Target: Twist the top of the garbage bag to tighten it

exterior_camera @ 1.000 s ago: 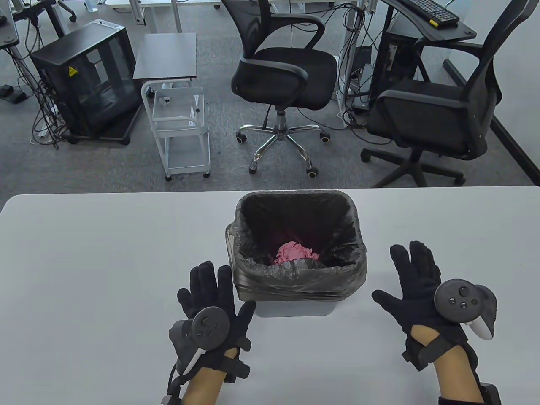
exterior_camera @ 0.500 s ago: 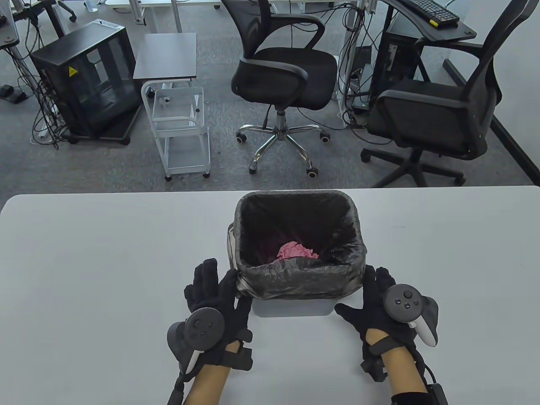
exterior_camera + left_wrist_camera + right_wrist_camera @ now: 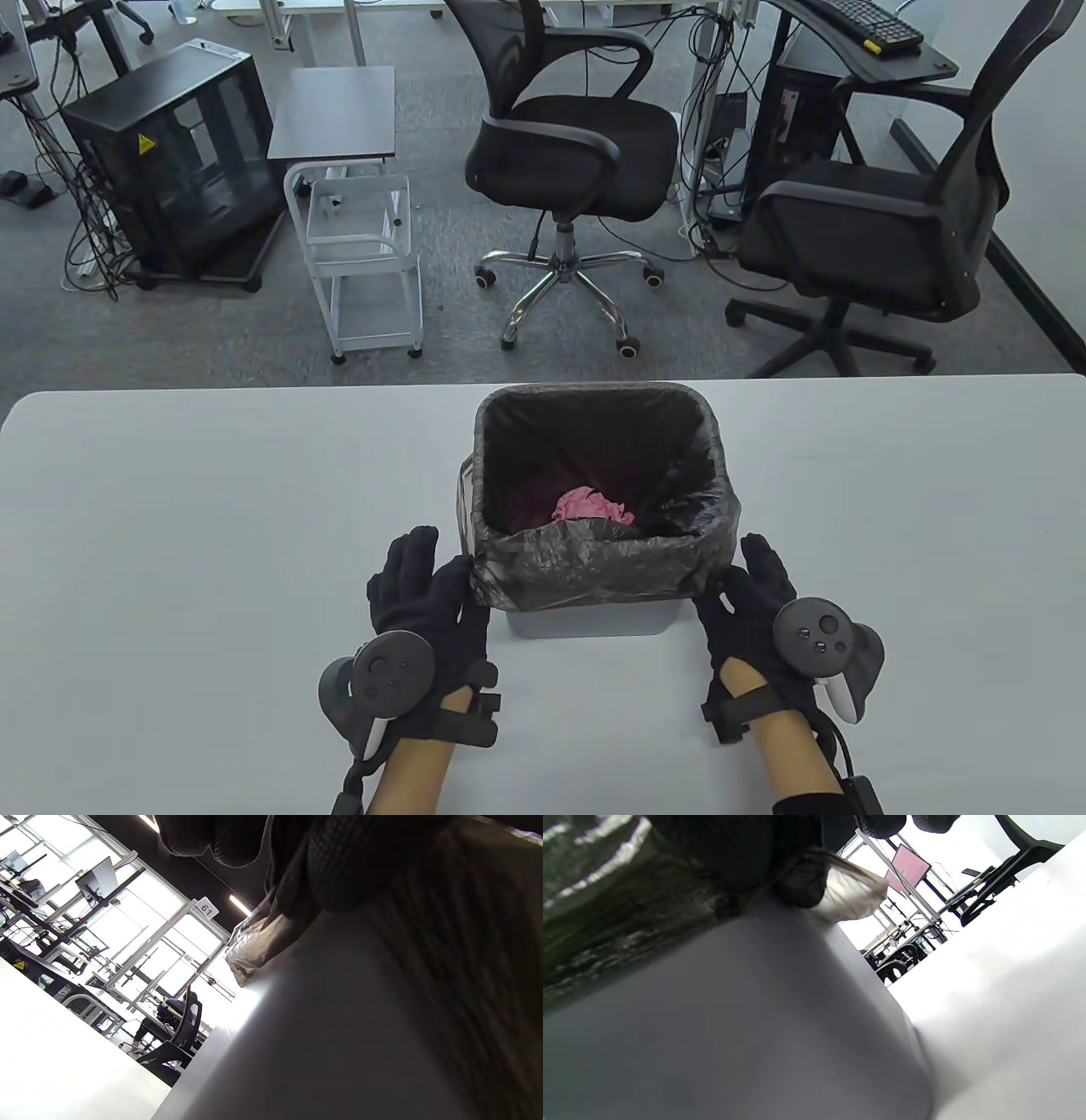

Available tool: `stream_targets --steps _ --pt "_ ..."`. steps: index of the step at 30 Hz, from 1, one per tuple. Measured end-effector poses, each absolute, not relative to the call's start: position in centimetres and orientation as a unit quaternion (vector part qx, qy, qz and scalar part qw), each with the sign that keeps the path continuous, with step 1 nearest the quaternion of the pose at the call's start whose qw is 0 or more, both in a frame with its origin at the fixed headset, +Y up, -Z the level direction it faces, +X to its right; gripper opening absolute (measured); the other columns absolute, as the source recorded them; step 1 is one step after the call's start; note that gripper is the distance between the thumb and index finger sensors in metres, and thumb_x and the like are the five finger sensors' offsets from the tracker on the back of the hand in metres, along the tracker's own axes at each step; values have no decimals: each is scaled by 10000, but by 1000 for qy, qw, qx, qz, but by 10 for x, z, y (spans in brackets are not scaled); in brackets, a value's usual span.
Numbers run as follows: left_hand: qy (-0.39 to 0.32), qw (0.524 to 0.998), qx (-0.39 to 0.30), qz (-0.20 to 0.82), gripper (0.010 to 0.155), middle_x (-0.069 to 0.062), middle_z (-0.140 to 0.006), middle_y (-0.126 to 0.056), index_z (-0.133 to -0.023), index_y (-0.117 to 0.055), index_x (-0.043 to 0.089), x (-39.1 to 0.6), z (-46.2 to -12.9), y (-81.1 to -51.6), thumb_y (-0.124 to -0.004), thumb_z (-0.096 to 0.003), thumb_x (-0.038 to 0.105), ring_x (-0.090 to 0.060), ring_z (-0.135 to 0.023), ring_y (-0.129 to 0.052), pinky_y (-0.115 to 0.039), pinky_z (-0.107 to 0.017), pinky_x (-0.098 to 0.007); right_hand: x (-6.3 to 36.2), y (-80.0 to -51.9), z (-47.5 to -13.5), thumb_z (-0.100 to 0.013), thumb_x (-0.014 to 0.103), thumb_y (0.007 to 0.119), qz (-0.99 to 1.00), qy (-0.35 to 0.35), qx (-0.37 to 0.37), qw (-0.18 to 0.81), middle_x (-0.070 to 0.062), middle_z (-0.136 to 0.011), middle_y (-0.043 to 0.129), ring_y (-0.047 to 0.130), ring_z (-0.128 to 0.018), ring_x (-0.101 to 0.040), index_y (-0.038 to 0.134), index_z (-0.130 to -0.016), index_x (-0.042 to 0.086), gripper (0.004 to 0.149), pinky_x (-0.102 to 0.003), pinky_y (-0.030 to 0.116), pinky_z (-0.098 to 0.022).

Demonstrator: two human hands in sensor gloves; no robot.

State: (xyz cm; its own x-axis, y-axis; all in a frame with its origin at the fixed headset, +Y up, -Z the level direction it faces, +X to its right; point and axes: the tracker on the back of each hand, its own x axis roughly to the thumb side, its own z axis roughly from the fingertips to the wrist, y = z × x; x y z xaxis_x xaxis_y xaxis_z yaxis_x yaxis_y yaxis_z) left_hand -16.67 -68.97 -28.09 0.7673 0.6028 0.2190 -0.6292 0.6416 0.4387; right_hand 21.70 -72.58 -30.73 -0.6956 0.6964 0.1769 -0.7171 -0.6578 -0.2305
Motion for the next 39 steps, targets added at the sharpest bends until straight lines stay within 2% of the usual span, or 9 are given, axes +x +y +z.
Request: stream_targets --steps 5,14,23,27,31,35,39 --pt "-23 896 269 353 435 -10 -1104 -526 -842 -851 272 -174 -275 -682 -839 -449 457 -339 -1041 -495 -433 -632 -751 221 -710 -297 -503 451 788 892 -178 59 411 -246 -1079 414 443 -939 -576 818 -867 216 435 -745 418 -635" --pt "-17 873 307 380 435 -8 -1106 -534 -857 -844 292 -184 -263 -666 -825 -458 463 -340 -1047 -481 -422 -640 -752 227 -671 -279 -507 458 781 855 -289 101 418 -236 -1079 450 489 -939 -561 824 -866 221 433 -739 442 -638" --pt "-63 827 356 430 430 12 -1104 -581 -855 -846 329 -185 -250 -648 -804 -468 510 -314 -1063 -489 -419 -655 -755 235 -649 -264 -521 464 754 802 -349 124 468 -234 -1081 460 495 -942 -557 824 -859 216 425 -747 434 -638" --pt "-39 835 322 445 431 2 -1106 -584 -849 -861 327 -186 -259 -646 -820 -462 512 -326 -1063 -480 -415 -652 -757 238 -650 -271 -519 464 764 818 -336 80 461 -239 -1076 474 510 -934 -561 838 -849 210 423 -745 445 -635" --pt "-9 842 270 468 435 -5 -1102 -596 -847 -864 338 -190 -278 -662 -827 -453 519 -333 -1056 -497 -432 -642 -760 243 -665 -282 -512 461 772 837 -301 31 456 -249 -1069 482 522 -922 -571 843 -844 205 425 -742 458 -629" --pt "10 820 240 519 442 0 -1108 -592 -850 -863 340 -192 -291 -673 -838 -449 526 -331 -1064 -491 -423 -652 -760 241 -673 -288 -511 460 773 840 -290 25 458 -255 -1064 490 539 -914 -573 843 -843 201 426 -740 470 -625" --pt "21 817 232 527 445 4 -1104 -601 -853 -856 342 -194 -296 -679 -832 -451 531 -327 -1062 -504 -437 -651 -757 241 -676 -289 -515 449 769 846 -287 22 450 -257 -1060 499 556 -907 -571 819 -869 190 442 -737 480 -623"
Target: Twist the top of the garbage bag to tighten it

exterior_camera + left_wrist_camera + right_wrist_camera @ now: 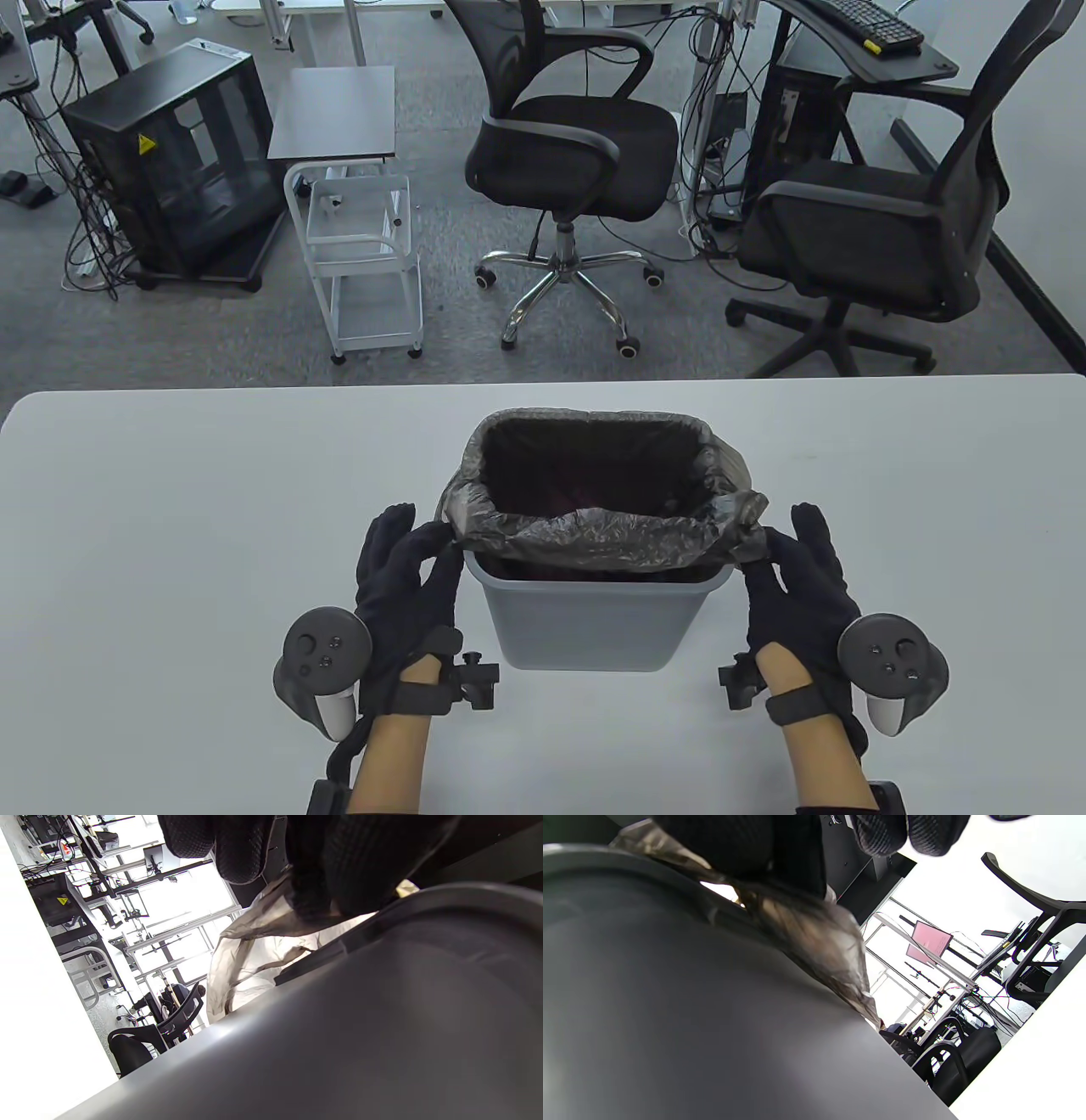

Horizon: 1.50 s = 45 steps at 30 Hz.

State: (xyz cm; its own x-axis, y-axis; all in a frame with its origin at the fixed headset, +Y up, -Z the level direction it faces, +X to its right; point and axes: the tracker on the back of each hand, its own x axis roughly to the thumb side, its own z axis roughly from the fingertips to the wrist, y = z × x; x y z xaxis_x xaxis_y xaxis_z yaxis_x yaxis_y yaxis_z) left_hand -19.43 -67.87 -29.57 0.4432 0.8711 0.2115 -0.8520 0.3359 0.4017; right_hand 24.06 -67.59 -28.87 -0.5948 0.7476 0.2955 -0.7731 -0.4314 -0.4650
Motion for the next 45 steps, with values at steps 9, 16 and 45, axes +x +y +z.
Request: stream_targets --steps 9,16,45 --pt "74 808 169 559 647 -45 -1123 -523 -1020 -618 323 -208 -301 -703 -821 -456 567 -369 -1058 -458 -438 -633 -767 255 -702 -293 -508 510 775 868 -213 -10 447 -293 -1045 491 568 -875 -600 705 -975 112 618 -738 488 -609" --pt "123 789 161 581 579 -59 -1114 -544 -962 -745 277 -237 -300 -707 -818 -459 554 -384 -1049 -463 -436 -627 -768 291 -725 -302 -514 512 755 847 -177 -89 494 -293 -1030 543 575 -868 -605 811 -907 107 566 -748 472 -606" --pt "48 885 -156 437 562 -101 -1128 -547 -838 -931 218 -195 -417 -594 -844 -454 619 -399 -1077 -360 -350 -624 -796 244 -596 -423 -494 542 814 870 153 48 467 -281 -1090 343 163 -931 -605 832 -898 99 600 -774 157 -592"
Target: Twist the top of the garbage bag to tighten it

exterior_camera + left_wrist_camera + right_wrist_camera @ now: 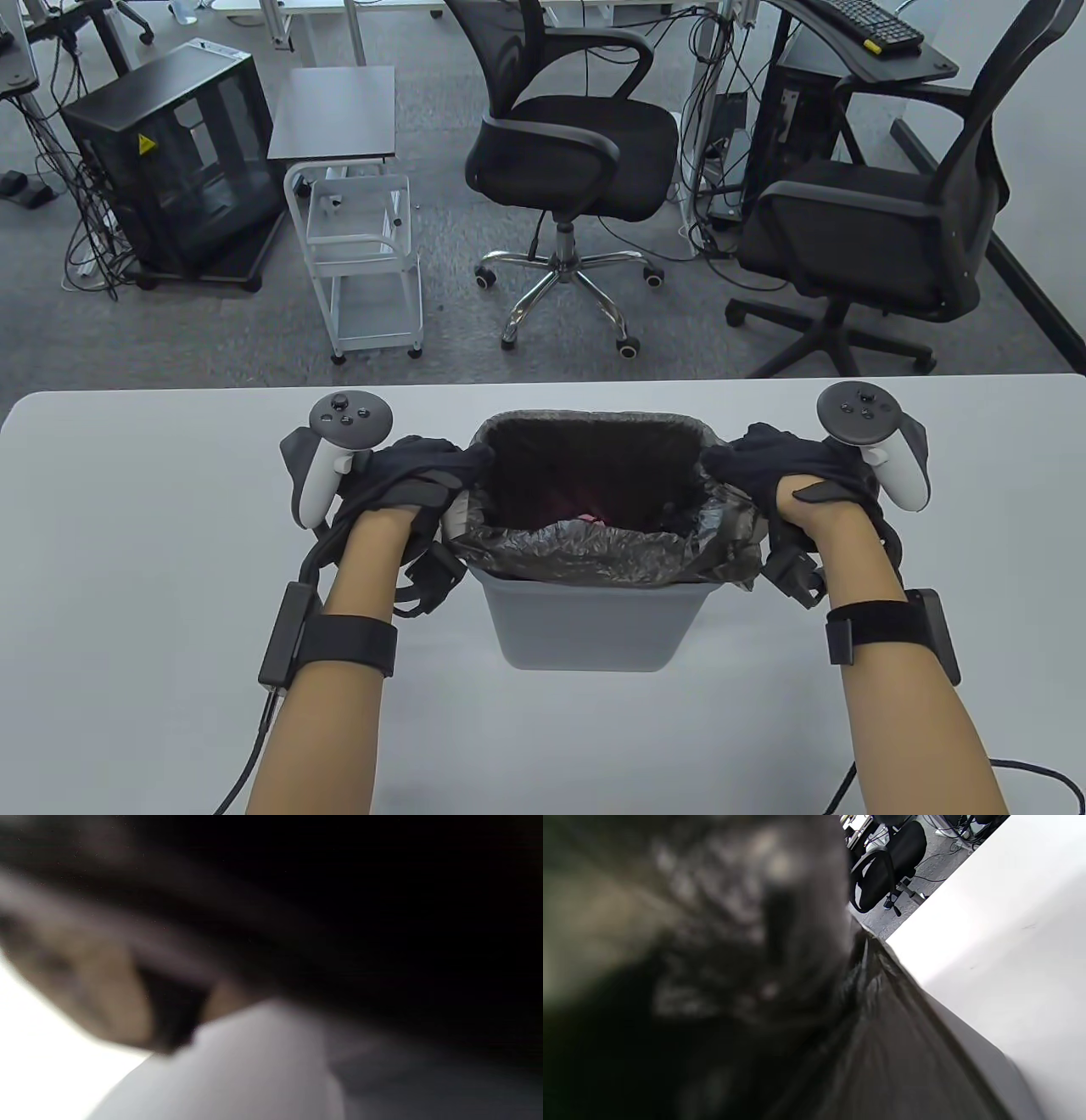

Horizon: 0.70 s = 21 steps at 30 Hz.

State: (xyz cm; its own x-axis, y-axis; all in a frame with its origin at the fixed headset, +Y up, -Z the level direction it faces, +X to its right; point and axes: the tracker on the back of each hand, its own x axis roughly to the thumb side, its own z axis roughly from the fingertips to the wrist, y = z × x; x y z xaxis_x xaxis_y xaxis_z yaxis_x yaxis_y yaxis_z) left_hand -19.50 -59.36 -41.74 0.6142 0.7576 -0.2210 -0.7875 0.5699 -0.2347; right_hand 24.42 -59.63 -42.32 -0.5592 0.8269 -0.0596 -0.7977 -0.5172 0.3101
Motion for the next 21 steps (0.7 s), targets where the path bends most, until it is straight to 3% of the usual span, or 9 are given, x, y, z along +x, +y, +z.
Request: stream_targets --steps 4,10,15,21 --pt "49 871 -131 471 408 -89 -1094 -615 -748 -979 191 -194 -417 -589 -876 -455 456 -389 -1066 -421 -352 -630 -795 248 -589 -419 -509 440 811 877 108 20 467 -275 -1079 428 258 -945 -596 885 -820 116 455 -775 222 -611" --pt "42 855 -95 508 413 -71 -1118 -546 -835 -899 207 -194 -414 -590 -831 -487 421 -384 -1074 -387 -363 -639 -786 255 -588 -410 -514 412 796 866 29 1 499 -279 -1068 474 332 -945 -596 853 -839 137 430 -777 279 -620" --pt "15 831 -66 552 426 -44 -1147 -463 -905 -829 266 -193 -411 -587 -783 -508 415 -365 -1091 -328 -373 -659 -770 259 -587 -406 -521 385 778 844 -24 17 536 -243 -1066 542 522 -936 -567 782 -902 172 437 -763 398 -634" --pt "17 805 -51 590 421 -48 -1143 -470 -924 -808 316 -191 -410 -592 -759 -511 378 -370 -1084 -348 -386 -655 -768 270 -595 -402 -524 361 775 777 -75 -35 625 -207 -1020 664 713 -870 -512 763 -916 190 428 -721 515 -628"
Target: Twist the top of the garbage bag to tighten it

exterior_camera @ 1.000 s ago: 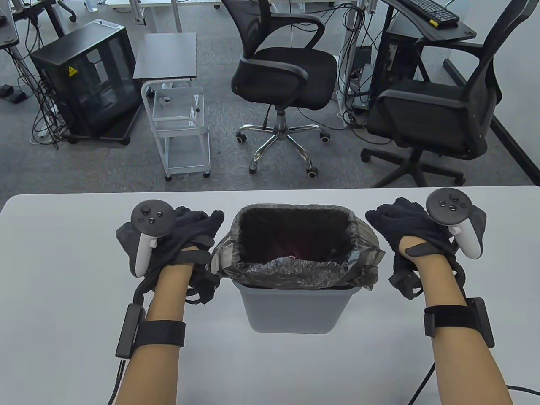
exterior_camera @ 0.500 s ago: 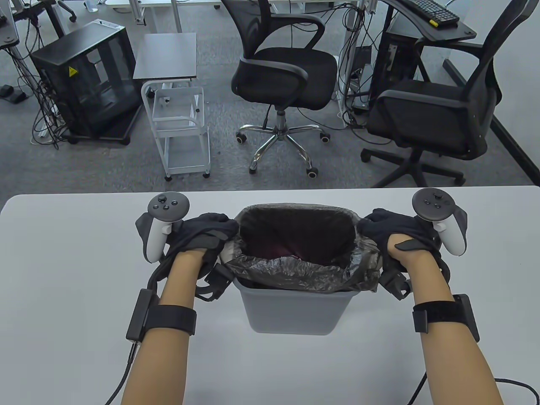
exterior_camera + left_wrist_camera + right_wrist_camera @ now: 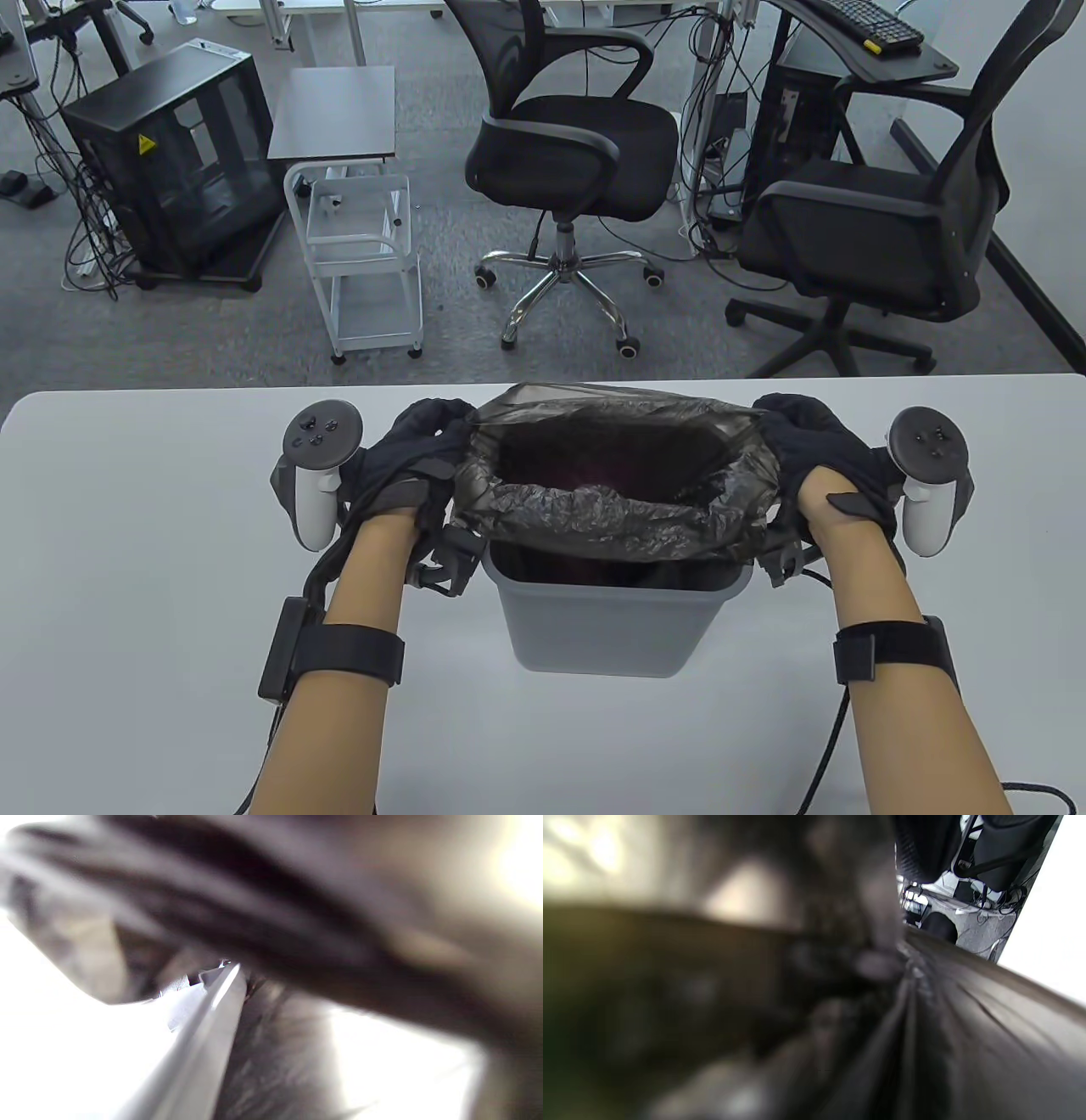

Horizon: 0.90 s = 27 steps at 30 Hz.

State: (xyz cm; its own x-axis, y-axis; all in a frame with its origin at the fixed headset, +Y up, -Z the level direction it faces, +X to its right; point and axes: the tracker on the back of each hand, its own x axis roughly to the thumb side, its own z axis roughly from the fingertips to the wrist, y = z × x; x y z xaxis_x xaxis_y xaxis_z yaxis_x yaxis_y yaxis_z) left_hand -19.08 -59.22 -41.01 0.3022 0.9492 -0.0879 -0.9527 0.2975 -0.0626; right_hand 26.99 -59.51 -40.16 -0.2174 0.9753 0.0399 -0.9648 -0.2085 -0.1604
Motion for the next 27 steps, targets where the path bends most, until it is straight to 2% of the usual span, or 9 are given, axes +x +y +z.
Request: stream_targets --steps 3,8,11,15,19,22,27 --pt "16 793 -41 607 419 -50 -1140 -481 -916 -819 327 -193 -408 -594 -760 -505 379 -374 -1081 -357 -390 -651 -770 275 -594 -399 -522 368 776 769 -93 -16 632 -175 -1013 703 737 -870 -486 768 -914 208 424 -716 519 -632" --pt "-15 759 -33 650 419 -53 -1144 -458 -906 -826 324 -196 -400 -595 -751 -495 357 -374 -1081 -330 -383 -657 -765 280 -590 -392 -515 344 783 718 -90 70 687 -132 -957 806 774 -869 -433 778 -910 228 411 -712 522 -641" --pt "-55 734 -50 676 406 -49 -1156 -404 -887 -830 357 -196 -387 -595 -723 -500 296 -371 -1086 -276 -362 -670 -758 283 -590 -381 -518 307 768 702 -63 120 699 -112 -863 889 849 -809 -394 778 -904 242 392 -708 536 -638" --pt "-92 730 -51 675 380 -54 -1157 -421 -826 -870 378 -200 -367 -599 -716 -493 278 -380 -1085 -278 -360 -668 -763 284 -594 -361 -520 302 767 688 -39 161 707 -92 -754 955 928 -708 -348 781 -913 228 401 -704 551 -631" --pt "-130 723 -84 673 377 -58 -1162 -404 -817 -884 340 -204 -349 -607 -718 -486 268 -376 -1088 -245 -342 -671 -762 285 -597 -345 -525 332 768 704 -11 163 691 -42 -615 1008 988 -589 -302 721 -978 141 494 -690 584 -614" --pt "-149 725 -80 667 372 -45 -1161 -400 -781 -920 295 -209 -338 -614 -732 -462 259 -360 -1089 -232 -342 -675 -752 285 -599 -334 -525 348 770 741 18 146 655 -15 -536 1020 1010 -521 -277 686 -984 90 534 -675 612 -600" --pt "-132 738 -99 655 365 -61 -1133 -503 -676 -992 192 -214 -326 -629 -756 -402 241 -359 -1080 -296 -370 -671 -738 281 -606 -319 -516 429 793 805 51 99 582 31 -391 1026 1042 -375 -238 676 -966 31 612 -639 682 -557"
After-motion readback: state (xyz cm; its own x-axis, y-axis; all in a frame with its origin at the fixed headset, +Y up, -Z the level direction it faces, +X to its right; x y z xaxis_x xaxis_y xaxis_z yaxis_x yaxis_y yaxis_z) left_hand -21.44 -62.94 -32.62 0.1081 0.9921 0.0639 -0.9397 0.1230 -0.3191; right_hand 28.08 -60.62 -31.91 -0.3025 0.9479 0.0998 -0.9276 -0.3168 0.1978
